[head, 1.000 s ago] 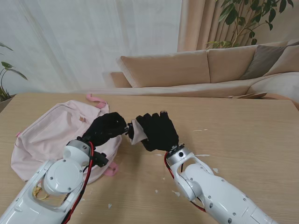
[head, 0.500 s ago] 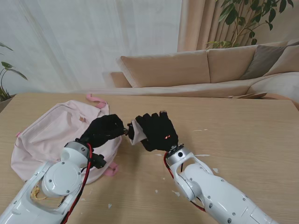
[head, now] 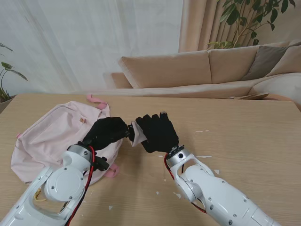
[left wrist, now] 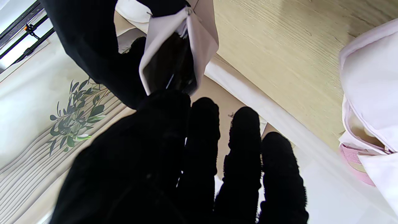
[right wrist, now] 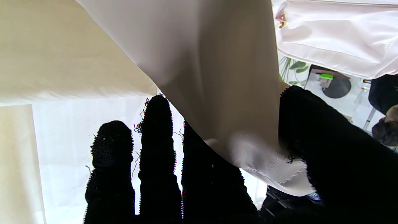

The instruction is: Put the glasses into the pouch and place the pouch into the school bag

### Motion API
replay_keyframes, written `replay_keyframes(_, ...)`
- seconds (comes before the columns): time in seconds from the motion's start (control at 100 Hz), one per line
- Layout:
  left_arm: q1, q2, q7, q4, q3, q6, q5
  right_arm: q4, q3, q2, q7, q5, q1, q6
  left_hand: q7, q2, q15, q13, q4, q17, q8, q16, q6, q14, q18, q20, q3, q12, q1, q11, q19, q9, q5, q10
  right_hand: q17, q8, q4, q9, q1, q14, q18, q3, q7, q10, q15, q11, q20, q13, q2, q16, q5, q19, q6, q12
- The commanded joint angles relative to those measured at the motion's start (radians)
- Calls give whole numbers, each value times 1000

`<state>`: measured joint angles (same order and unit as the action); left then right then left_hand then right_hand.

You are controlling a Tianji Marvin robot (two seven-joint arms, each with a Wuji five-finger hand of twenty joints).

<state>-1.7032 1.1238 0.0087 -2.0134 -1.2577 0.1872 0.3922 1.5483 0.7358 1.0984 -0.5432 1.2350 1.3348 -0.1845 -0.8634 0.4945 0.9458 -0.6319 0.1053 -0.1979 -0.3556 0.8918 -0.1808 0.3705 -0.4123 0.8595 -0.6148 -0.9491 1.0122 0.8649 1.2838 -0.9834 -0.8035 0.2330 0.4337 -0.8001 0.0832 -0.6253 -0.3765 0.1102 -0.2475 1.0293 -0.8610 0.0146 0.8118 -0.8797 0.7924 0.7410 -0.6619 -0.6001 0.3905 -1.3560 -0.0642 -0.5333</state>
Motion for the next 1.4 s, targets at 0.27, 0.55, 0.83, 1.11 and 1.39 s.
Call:
replay_keyframes(0.27,34,14,17,23,49,39,35,12,-12,7,-6,-5,2,7,-81,69,38,-28,19,-9,-57,30,23,-20,22,29,-57,-6,-7,19,22,-46,-51,-25,-3,0,-42,4,-5,6,2,37,-2,11,-8,5,13,2,31,-4,12,-3,27,4)
replay_keyframes(0.55,59,17,31,48,78,52,60,16,-20,11,-21,-12,-2,11,-70,107,46,-53,36,-35,-61,23,22,-22,15,30,-104,8,-26,14,32,-81,-89,-26,0,1,-41,0,-6,5,1,38,-2,11,-8,4,13,3,33,-3,15,-4,27,4)
replay_keyframes(0.83,69,16,26,47,102,66,62,8,-38,19,-33,-29,-14,13,-129,151,53,-49,47,-28,18,20,2,-20,22,28,-134,36,-68,53,32,-68,-68,-39,0,1,-42,-2,-8,5,1,38,-3,10,-7,2,13,5,37,-4,16,-4,28,4)
replay_keyframes(1.11,40,14,20,24,63,43,47,8,-18,17,-16,-32,-7,5,-3,133,10,18,43,19,51,13,10,-25,37,22,-78,30,-77,-60,11,9,1,-26,1,1,-43,-2,-11,5,1,42,-4,11,-7,1,13,5,36,-4,17,-5,28,3)
replay_keyframes(1.39,4,12,18,4,6,11,40,6,1,15,-3,-30,-1,-5,31,103,-14,51,42,47,39,8,8,-26,45,19,-58,34,-81,-79,-1,49,25,-26,0,1,-44,-2,-12,6,1,43,-4,10,-6,1,13,5,37,-4,17,-5,29,3)
